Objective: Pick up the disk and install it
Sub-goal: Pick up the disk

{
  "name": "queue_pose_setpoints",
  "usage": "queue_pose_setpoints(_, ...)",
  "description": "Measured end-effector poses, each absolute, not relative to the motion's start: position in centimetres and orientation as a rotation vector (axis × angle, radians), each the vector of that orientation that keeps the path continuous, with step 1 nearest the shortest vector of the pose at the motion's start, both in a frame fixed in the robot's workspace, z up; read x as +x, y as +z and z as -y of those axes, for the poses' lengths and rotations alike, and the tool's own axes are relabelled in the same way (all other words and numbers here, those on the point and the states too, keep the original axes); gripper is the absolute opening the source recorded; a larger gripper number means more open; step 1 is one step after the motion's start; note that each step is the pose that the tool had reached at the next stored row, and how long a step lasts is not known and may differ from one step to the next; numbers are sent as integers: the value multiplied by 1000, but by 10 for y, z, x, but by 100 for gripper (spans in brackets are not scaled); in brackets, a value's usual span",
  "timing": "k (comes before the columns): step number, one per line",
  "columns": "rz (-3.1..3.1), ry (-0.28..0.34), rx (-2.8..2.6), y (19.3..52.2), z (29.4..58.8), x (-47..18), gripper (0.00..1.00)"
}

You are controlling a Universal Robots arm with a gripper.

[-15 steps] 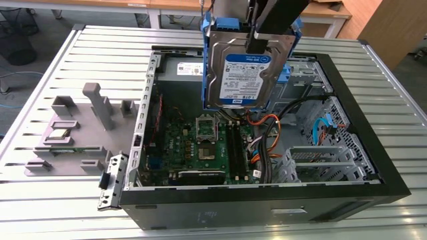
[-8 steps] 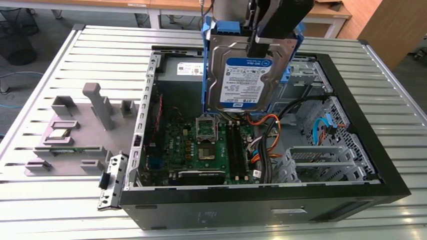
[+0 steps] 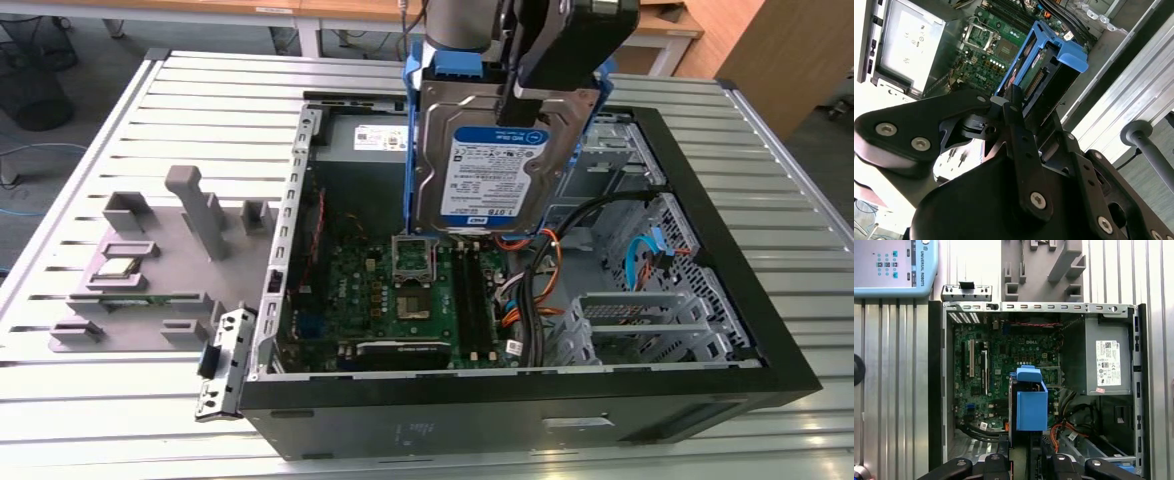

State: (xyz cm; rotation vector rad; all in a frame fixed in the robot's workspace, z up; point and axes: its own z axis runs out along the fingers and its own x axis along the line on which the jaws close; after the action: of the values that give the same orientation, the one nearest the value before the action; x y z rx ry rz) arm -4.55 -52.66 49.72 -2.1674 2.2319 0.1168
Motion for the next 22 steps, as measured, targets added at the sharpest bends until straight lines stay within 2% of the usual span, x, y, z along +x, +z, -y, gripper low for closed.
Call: queue_pose_setpoints(22, -2232, 117, -2168, 497, 527, -36, 35)
